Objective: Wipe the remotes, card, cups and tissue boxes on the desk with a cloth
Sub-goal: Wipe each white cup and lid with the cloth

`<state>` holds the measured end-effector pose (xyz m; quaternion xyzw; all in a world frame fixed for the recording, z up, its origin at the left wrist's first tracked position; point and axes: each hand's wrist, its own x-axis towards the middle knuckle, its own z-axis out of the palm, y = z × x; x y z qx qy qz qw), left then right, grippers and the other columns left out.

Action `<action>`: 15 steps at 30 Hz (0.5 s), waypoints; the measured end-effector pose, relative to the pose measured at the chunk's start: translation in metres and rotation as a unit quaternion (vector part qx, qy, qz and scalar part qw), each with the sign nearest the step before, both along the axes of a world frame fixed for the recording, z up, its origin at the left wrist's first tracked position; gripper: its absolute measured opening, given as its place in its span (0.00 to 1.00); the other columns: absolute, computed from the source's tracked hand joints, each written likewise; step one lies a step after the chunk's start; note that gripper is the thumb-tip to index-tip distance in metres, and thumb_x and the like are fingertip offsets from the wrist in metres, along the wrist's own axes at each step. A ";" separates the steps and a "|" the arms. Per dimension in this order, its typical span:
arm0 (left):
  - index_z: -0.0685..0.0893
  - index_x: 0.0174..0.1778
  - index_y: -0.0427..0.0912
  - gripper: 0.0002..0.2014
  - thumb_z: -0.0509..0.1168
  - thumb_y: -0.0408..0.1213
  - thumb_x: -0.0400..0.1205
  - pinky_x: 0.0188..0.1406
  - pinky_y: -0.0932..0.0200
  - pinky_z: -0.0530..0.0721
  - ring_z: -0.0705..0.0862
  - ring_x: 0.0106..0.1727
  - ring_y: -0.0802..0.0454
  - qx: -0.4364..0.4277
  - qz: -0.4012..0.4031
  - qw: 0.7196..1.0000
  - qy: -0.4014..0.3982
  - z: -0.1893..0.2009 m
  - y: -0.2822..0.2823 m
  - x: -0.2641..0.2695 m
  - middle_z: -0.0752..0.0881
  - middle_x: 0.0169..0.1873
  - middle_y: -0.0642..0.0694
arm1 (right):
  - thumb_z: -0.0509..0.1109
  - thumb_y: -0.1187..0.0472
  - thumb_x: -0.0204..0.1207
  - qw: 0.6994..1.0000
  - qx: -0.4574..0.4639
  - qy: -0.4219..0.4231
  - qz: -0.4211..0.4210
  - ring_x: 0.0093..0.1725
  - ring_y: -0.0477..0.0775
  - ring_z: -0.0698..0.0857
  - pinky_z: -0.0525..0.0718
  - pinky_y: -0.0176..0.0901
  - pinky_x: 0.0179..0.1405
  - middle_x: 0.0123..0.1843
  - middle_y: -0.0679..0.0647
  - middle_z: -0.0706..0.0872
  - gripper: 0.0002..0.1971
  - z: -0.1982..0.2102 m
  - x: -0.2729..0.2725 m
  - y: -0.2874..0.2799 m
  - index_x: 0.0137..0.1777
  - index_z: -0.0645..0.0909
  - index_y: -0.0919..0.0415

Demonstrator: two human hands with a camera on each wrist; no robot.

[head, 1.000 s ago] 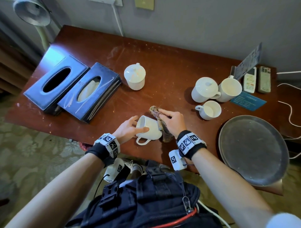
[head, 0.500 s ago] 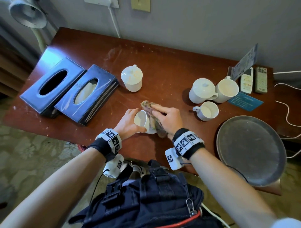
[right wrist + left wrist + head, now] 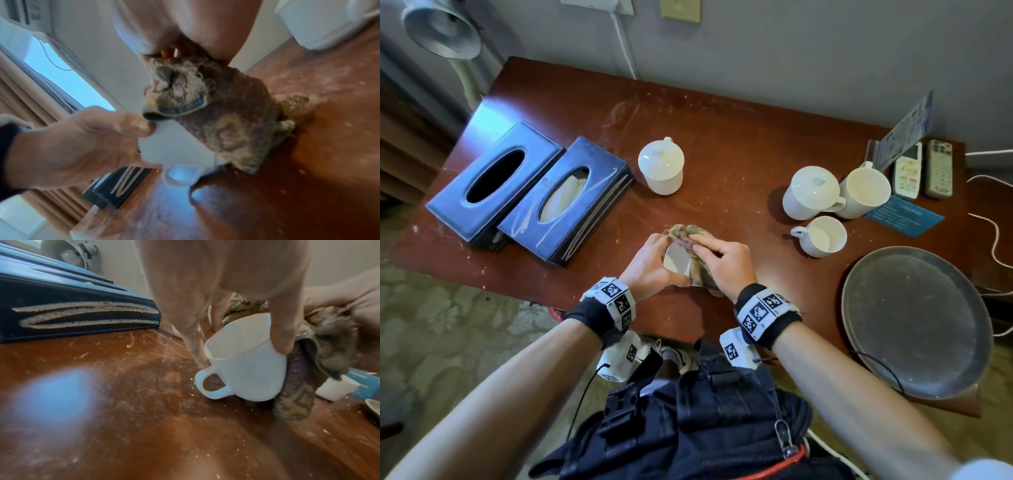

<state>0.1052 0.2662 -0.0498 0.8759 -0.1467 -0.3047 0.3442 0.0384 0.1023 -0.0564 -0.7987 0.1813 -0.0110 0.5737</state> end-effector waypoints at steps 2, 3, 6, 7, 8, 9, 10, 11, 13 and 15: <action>0.72 0.78 0.43 0.45 0.84 0.43 0.66 0.54 0.64 0.72 0.75 0.61 0.53 0.007 0.000 1.000 0.000 0.000 0.001 -0.001 0.73 0.67 0.51 | 0.73 0.59 0.79 1.000 0.003 0.010 -0.019 0.61 0.37 0.85 0.79 0.30 0.66 0.59 0.47 0.90 0.11 -0.003 -0.005 -0.006 0.59 0.90 0.54; 0.71 0.79 0.43 0.45 0.84 0.43 0.66 0.55 0.63 0.72 0.74 0.62 0.53 0.010 -0.001 1.000 -0.003 0.002 0.000 0.000 0.72 0.68 0.51 | 0.73 0.60 0.79 0.999 0.002 0.024 -0.029 0.61 0.38 0.85 0.79 0.31 0.66 0.59 0.47 0.90 0.11 -0.004 -0.005 -0.013 0.60 0.89 0.55; 0.71 0.79 0.46 0.44 0.83 0.46 0.68 0.57 0.59 0.74 0.74 0.63 0.52 0.018 -0.006 1.000 -0.009 0.005 -0.006 0.002 0.72 0.67 0.53 | 0.72 0.60 0.80 0.996 -0.028 0.075 -0.039 0.62 0.44 0.86 0.78 0.34 0.68 0.60 0.49 0.90 0.11 -0.006 -0.009 -0.035 0.60 0.89 0.56; 0.71 0.79 0.47 0.44 0.82 0.48 0.68 0.58 0.58 0.74 0.74 0.63 0.53 0.021 -0.003 1.000 -0.013 0.007 -0.010 0.003 0.72 0.66 0.54 | 0.72 0.60 0.80 0.995 -0.034 0.084 -0.039 0.63 0.45 0.85 0.78 0.35 0.68 0.60 0.49 0.90 0.11 -0.006 -0.011 -0.041 0.60 0.89 0.56; 0.72 0.78 0.48 0.43 0.82 0.50 0.68 0.58 0.58 0.73 0.74 0.63 0.53 0.024 0.002 1.000 -0.016 0.009 -0.015 0.005 0.72 0.65 0.55 | 0.72 0.59 0.80 0.995 -0.035 0.086 -0.043 0.63 0.45 0.85 0.79 0.38 0.69 0.60 0.48 0.90 0.11 -0.004 -0.014 -0.046 0.60 0.89 0.55; 0.73 0.78 0.49 0.42 0.81 0.51 0.69 0.58 0.57 0.73 0.74 0.64 0.53 0.025 0.008 1.000 -0.016 0.011 -0.021 0.007 0.72 0.64 0.56 | 0.72 0.59 0.80 0.994 -0.031 0.085 -0.053 0.63 0.44 0.85 0.79 0.40 0.70 0.60 0.47 0.90 0.11 -0.002 -0.016 -0.050 0.60 0.89 0.54; 0.73 0.78 0.49 0.42 0.81 0.52 0.69 0.58 0.57 0.74 0.74 0.65 0.52 0.027 0.008 0.999 -0.016 0.013 -0.028 0.009 0.73 0.64 0.55 | 0.72 0.59 0.79 0.994 -0.026 0.079 -0.068 0.63 0.44 0.85 0.79 0.42 0.70 0.60 0.47 0.90 0.11 0.000 -0.019 -0.054 0.60 0.89 0.53; 0.73 0.77 0.49 0.41 0.81 0.53 0.69 0.59 0.56 0.74 0.75 0.66 0.50 0.030 0.000 0.999 -0.021 0.016 -0.037 0.010 0.73 0.65 0.54 | 0.72 0.59 0.79 0.994 -0.022 0.070 -0.084 0.62 0.43 0.85 0.79 0.43 0.71 0.60 0.46 0.90 0.11 0.003 -0.022 -0.059 0.60 0.89 0.53; 0.74 0.77 0.50 0.41 0.81 0.54 0.68 0.61 0.54 0.75 0.75 0.68 0.47 0.049 -0.030 0.997 -0.046 0.022 -0.056 0.012 0.73 0.69 0.51 | 0.72 0.59 0.80 0.992 -0.007 0.053 -0.115 0.63 0.42 0.84 0.79 0.43 0.71 0.60 0.43 0.89 0.12 0.011 -0.028 -0.070 0.62 0.88 0.53; 0.72 0.78 0.50 0.42 0.80 0.55 0.68 0.63 0.51 0.76 0.74 0.69 0.46 0.075 -0.064 0.992 -0.075 0.026 -0.075 0.014 0.72 0.71 0.49 | 0.71 0.60 0.81 0.989 0.016 0.038 -0.139 0.63 0.40 0.83 0.77 0.37 0.70 0.61 0.42 0.87 0.13 0.019 -0.035 -0.084 0.64 0.87 0.53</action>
